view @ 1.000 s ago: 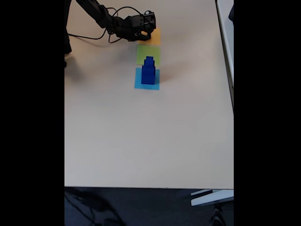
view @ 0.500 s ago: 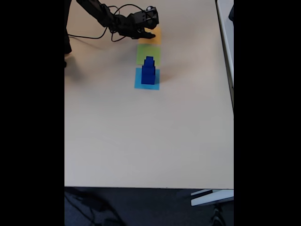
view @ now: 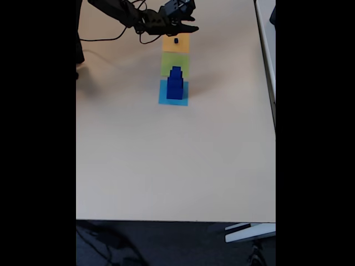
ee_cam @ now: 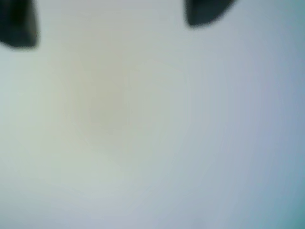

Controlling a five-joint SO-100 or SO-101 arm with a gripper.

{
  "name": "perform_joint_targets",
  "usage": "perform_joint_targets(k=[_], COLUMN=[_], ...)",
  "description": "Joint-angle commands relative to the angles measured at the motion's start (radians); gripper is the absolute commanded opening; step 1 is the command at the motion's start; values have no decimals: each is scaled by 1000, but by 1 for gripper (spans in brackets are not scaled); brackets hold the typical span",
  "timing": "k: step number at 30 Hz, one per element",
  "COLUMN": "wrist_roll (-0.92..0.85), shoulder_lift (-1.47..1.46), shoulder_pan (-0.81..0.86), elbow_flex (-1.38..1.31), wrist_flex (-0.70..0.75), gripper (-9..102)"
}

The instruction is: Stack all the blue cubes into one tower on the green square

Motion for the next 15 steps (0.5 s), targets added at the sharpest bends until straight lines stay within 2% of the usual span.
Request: perform_joint_targets(k=[1, 7, 15], wrist_roll=[-38, -64, -126], shoulder_lift=[104, 127, 186], shoulder_pan=[28, 75, 167], elbow_flex=[-100, -229, -379], wrist_flex=[49, 204, 518], gripper=[18, 17, 17])
